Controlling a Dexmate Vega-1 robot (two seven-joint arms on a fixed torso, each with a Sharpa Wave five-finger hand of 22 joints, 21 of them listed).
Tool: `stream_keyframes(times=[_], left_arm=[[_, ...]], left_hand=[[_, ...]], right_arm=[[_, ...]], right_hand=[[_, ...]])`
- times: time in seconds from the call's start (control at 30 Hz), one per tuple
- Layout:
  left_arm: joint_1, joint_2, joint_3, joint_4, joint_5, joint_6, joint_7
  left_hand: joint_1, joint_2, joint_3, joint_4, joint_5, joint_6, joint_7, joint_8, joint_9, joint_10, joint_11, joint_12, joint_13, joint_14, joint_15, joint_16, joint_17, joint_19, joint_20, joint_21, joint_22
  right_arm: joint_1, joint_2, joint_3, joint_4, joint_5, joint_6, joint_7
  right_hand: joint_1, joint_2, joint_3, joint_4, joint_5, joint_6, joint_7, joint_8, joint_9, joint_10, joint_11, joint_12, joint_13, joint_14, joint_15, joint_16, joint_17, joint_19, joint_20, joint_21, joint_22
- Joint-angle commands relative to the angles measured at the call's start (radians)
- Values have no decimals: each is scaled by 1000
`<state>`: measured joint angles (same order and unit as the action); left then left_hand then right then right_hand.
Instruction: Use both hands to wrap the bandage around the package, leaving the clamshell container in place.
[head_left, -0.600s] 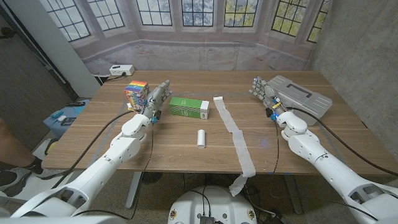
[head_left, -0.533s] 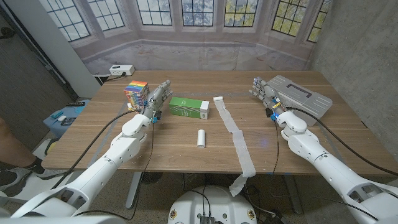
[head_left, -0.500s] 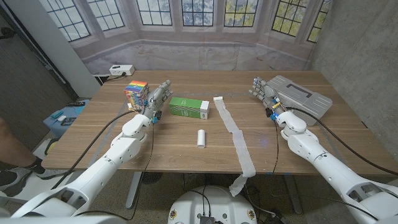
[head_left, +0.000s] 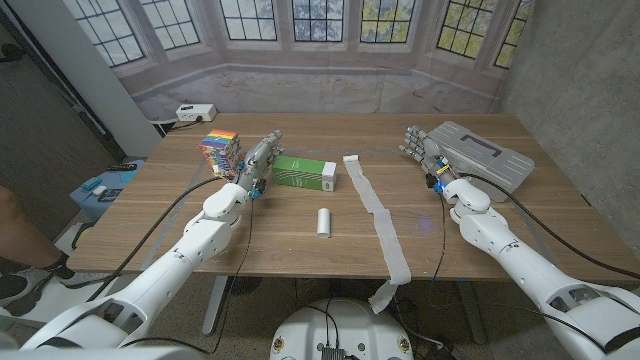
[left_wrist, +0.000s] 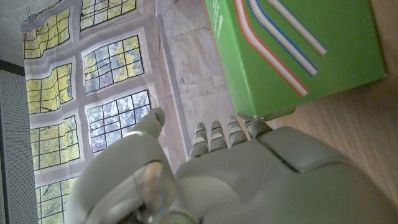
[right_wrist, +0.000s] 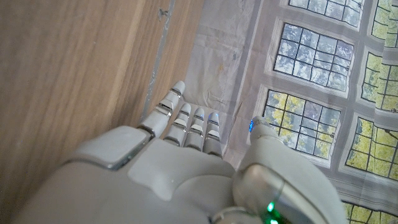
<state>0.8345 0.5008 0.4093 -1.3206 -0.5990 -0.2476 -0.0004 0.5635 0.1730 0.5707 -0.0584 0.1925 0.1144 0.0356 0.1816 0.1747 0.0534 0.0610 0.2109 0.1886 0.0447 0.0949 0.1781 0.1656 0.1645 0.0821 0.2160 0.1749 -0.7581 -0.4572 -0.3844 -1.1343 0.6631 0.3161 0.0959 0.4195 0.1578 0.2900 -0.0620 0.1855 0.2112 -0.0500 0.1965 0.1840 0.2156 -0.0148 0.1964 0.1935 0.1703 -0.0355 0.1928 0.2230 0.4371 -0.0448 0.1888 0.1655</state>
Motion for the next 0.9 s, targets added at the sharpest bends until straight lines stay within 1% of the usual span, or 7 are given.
stream_keyframes(times=[0.03, 0.1, 0.3, 0.5, 0.7, 0.87, 0.9], left_arm=[[-3, 64, 12, -101, 24, 85, 17], [7, 101, 9, -147, 30, 119, 16], [30, 166, -4, -230, 23, 183, 10], [42, 210, -9, -287, 46, 219, 27], [34, 258, 0, -340, 102, 260, 42], [9, 306, 17, -378, 164, 302, 32], [4, 313, 20, -382, 176, 305, 29]], left_hand=[[9, -13, -1, -14, 4, 16, 0, 8, 4, 12, 1, 3, 1, -3, 2, 0, 1, 4, -7, -3, 2], [9, -15, -2, -17, 4, 18, -1, 8, 4, 12, 0, 3, 1, -2, 1, 0, 1, 4, -6, -3, 2], [8, -22, -8, -25, 3, 18, 1, 7, 4, 14, -2, 3, 1, 1, 3, 1, 1, 6, -7, -4, 2], [12, -29, -11, -38, 6, 21, -5, 7, 4, 18, -9, 3, 1, 7, -2, 2, 2, 12, -3, -4, 2], [21, -37, -12, -54, 11, 23, -10, 6, 3, 17, -19, 1, 1, 7, -5, 1, 2, 16, -2, -5, 2], [39, -44, -9, -77, 17, 26, -19, 7, 3, 27, -30, 4, 1, 14, -14, 3, 3, 25, -2, -4, 1], [51, -49, -7, -91, 19, 27, -20, 7, 3, 42, -38, 8, 2, 22, -18, 5, 3, 28, -1, -5, 1]], right_arm=[[28, 10, -1, 53, 2, 8, 27], [28, 13, -1, 54, -3, 13, 18], [21, 16, -2, 46, -5, 13, 6], [19, 22, -3, 54, -4, 16, 5], [21, 20, -3, 55, -9, 19, 2], [24, 18, -3, 54, -15, 22, -3], [25, 19, -3, 54, -15, 23, -4]], right_hand=[[13, 0, 4, -5, -1, 7, 2, 3, 3, 3, 9, 5, 3, 8, -15, 10, -1, 7, -8, 4, 5], [14, 0, 4, -6, -1, 7, 3, 3, 3, 3, 9, 5, 4, 8, -14, 10, -1, 8, -7, 5, 5], [17, 0, 5, -10, -2, 7, 5, 2, 3, 0, 12, 3, 4, 6, -12, 11, -2, 8, -5, 5, 5], [18, -1, 6, -13, -3, 7, 5, 2, 3, -3, 14, 2, 4, 3, -10, 11, -2, 8, -3, 4, 5], [19, -1, 6, -16, -4, 6, 6, 1, 3, -6, 15, 1, 4, 0, -11, 11, -3, 7, -2, 4, 5], [20, -2, 7, -18, -5, 5, 8, 0, 3, -8, 14, 1, 5, 0, -11, 11, -3, 8, -2, 4, 5], [21, -2, 7, -18, -5, 6, 9, 0, 3, -7, 13, 1, 5, 0, -12, 11, -3, 8, -2, 4, 5]])
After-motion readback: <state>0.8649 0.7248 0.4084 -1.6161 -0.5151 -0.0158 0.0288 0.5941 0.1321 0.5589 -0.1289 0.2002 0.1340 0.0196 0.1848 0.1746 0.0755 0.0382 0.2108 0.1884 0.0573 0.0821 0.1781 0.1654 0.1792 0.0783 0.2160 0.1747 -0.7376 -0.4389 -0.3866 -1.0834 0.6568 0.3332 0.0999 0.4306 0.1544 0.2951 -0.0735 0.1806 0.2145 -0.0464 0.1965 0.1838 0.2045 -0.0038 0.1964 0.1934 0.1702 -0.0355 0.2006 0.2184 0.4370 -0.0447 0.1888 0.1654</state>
